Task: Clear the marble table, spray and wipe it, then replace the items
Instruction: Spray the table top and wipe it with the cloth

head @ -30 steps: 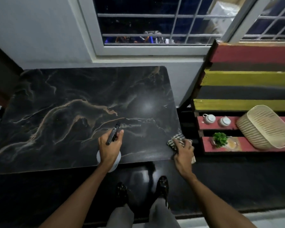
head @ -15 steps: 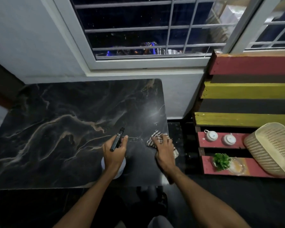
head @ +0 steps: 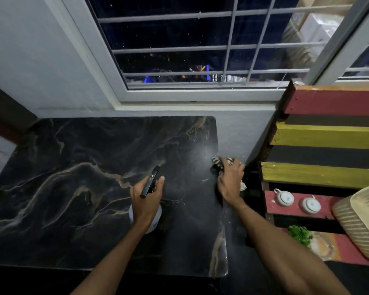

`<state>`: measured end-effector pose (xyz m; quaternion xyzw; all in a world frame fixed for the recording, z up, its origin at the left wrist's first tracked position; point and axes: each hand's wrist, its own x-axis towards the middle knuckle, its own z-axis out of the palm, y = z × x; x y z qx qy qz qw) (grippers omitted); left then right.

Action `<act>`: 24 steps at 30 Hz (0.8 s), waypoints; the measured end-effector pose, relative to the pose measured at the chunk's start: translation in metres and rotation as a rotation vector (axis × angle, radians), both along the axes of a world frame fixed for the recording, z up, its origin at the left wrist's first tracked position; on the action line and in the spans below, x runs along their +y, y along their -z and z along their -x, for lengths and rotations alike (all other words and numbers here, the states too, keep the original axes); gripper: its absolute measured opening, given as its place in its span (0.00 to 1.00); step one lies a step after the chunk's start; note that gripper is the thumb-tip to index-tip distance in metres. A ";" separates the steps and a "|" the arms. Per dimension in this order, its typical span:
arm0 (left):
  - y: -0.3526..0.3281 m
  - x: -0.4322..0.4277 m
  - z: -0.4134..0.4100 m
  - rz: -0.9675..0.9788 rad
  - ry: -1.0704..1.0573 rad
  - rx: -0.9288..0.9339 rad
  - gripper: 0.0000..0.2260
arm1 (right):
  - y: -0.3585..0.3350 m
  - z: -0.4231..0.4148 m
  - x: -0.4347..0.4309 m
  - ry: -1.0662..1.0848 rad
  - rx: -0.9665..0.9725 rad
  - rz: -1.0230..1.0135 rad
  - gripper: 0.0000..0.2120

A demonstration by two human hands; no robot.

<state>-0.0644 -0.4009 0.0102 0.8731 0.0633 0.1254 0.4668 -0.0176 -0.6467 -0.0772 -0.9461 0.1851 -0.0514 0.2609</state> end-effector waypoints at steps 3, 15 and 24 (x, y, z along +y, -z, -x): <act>0.001 0.006 -0.010 0.007 -0.035 0.025 0.20 | -0.006 0.024 0.059 -0.362 -0.090 -0.076 0.27; 0.017 0.100 -0.083 0.045 -0.057 0.056 0.19 | 0.012 -0.049 0.158 -0.302 -0.030 -0.023 0.28; 0.022 0.178 -0.143 0.087 -0.057 0.026 0.18 | 0.031 -0.127 0.244 -0.594 -0.054 0.054 0.27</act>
